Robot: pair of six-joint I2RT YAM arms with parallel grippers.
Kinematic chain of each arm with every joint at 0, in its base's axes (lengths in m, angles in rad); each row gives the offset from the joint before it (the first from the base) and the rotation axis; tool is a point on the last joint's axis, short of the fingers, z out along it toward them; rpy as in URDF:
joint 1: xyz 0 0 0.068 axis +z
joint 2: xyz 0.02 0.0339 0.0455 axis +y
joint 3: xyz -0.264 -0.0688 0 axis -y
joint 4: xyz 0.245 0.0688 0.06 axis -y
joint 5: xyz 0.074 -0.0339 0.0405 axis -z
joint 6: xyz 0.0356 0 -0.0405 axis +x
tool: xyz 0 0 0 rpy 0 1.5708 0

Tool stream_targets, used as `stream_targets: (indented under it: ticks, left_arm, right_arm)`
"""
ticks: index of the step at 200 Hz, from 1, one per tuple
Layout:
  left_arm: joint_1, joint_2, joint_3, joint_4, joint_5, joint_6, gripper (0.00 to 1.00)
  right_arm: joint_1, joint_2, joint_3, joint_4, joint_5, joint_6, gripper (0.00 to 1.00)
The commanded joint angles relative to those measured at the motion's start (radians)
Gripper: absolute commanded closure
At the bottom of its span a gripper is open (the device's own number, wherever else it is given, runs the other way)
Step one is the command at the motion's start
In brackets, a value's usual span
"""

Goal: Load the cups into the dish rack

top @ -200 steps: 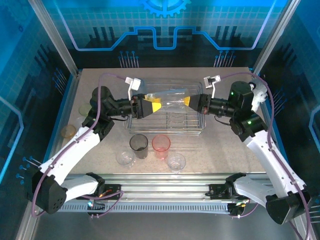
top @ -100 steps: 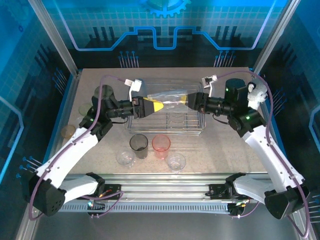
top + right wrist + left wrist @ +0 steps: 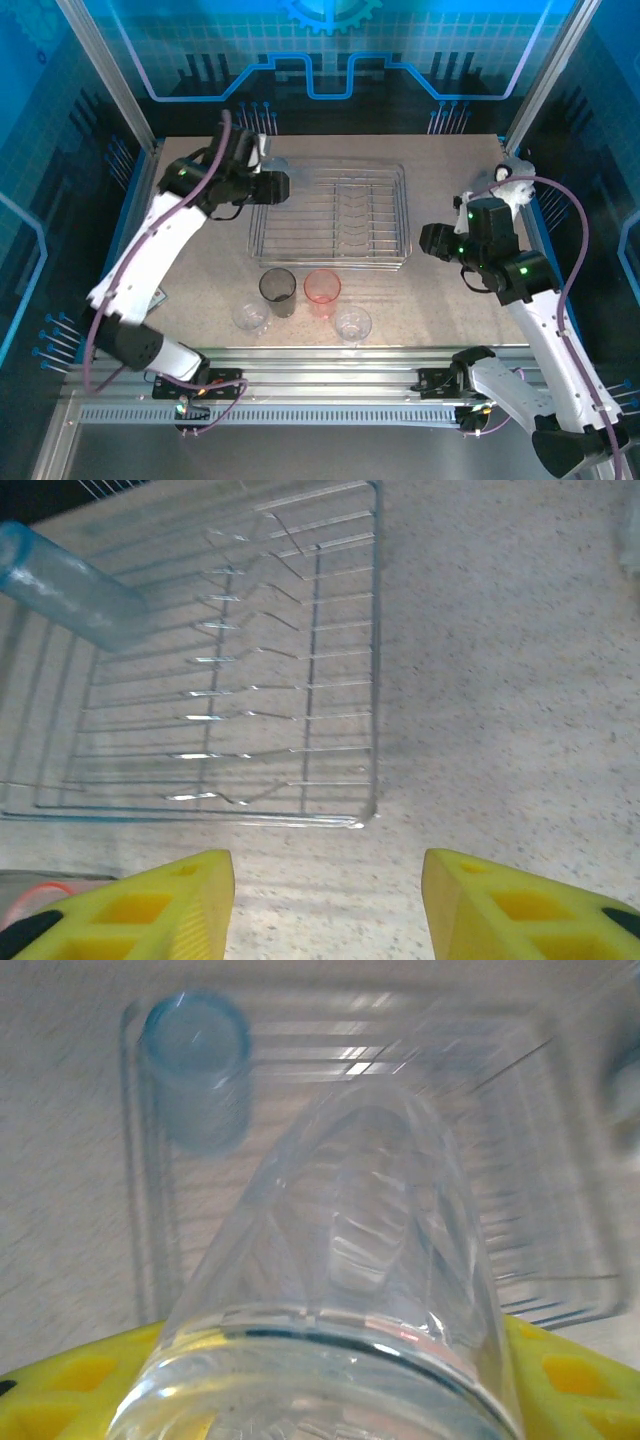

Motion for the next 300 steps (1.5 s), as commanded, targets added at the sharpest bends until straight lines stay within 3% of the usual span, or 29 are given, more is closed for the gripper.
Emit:
stream_targets:
  ticks: [1,46,104,129,171,219,270,300]
  left_arm:
    - [0.003,0.108,0.087,-0.202,-0.121,0.069,1.00]
    - [0.001,0.260,0.133,-0.196,-0.242,0.091,1.00]
    - [0.009,0.388,0.187,-0.130,-0.237,0.135,0.97]
    - [0.038,0.430,0.221,-0.122,-0.179,0.126,0.92]
    - [0.058,0.501,0.277,-0.153,-0.196,0.134,0.84]
    - [0.058,0.544,0.286,-0.130,-0.201,0.139,0.58]
    - [0.058,0.580,0.294,-0.113,-0.225,0.155,0.42]
    - [0.058,0.581,0.286,-0.084,-0.245,0.153,0.26]
  right_arm:
    - [-0.012,-0.009,-0.028,-0.040,0.059,-0.049,0.45]
    - [-0.012,-0.042,-0.076,-0.039,0.059,-0.042,0.45]
    - [-0.012,-0.043,-0.091,-0.032,0.022,-0.012,0.43]
    - [-0.012,-0.046,-0.095,-0.037,0.024,-0.005,0.43]
    - [-0.011,-0.055,-0.116,-0.035,0.019,-0.001,0.43]
    - [-0.011,-0.064,-0.115,-0.047,0.025,-0.011,0.43]
    - [-0.011,-0.066,-0.113,-0.075,0.016,-0.021,0.43]
    - [-0.011,-0.057,-0.103,-0.096,0.008,-0.020,0.39]
